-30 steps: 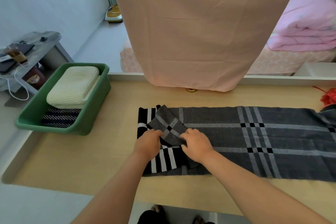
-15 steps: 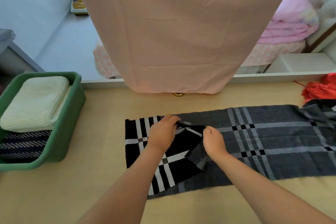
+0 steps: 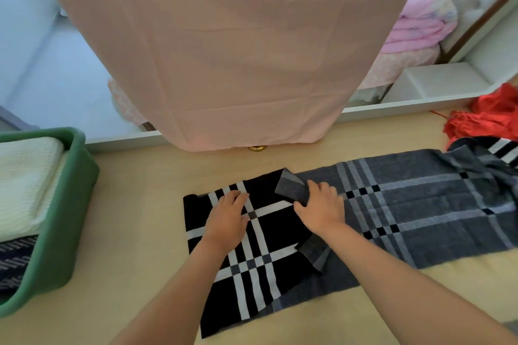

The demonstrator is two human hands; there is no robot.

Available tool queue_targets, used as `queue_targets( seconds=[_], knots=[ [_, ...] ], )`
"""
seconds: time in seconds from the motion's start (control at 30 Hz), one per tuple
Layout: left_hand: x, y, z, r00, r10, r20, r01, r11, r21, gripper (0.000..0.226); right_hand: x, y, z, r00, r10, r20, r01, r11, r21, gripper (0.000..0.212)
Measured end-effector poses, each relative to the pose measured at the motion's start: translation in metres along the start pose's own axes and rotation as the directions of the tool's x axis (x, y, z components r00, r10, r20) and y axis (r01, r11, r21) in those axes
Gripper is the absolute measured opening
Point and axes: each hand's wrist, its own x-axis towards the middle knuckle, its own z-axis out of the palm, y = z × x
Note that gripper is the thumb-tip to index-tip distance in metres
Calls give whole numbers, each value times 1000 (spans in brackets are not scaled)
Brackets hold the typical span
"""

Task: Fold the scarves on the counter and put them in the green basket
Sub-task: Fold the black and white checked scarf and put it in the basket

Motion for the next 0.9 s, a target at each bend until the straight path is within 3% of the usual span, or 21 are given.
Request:
queue_targets(
  seconds=[0.07,0.13,0.2,0.27,0.33,0.47,0.57,0.67,0.77,0.83,0.9],
  knots=[
    [-2,-8,4,1000,6,8,-7,1000,7,52,7,-2,1,997,-76,-19,73,989,-125,51],
    [-1,-9,6,1000,28,0,-28,999,15,51,13,-1,2,992,-104,-77,96,991,-94,33],
    [2,-2,5,998,60,-19,-59,998,10,50,14,3,1,987,-81,-139,100,986,134,23],
    [6,9,3,994,90,-58,-90,996,-1,49,10,7,-8,990,21,-138,49,874,484,26],
    [9,23,3,987,119,-104,-120,993,0,47,6,15,-17,979,148,-140,-24,767,641,32],
    [19,46,12,982,147,-120,-134,985,111,51,14,49,-25,938,347,10,-288,761,581,40],
    [20,49,24,997,41,59,-52,977,205,65,21,73,-23,917,348,196,-399,780,482,57],
    [14,43,34,983,-62,174,18,970,243,68,22,81,-18,967,211,139,-246,912,329,67],
    [10,41,34,977,-124,173,78,966,248,69,26,82,-15,991,129,36,-133,970,203,43],
    [11,39,32,980,-143,139,102,958,267,67,31,83,-15,993,109,-39,-95,960,262,38],
    [16,36,26,990,-136,34,121,953,278,62,36,82,-20,983,148,-107,-87,895,437,33]
  ],
)
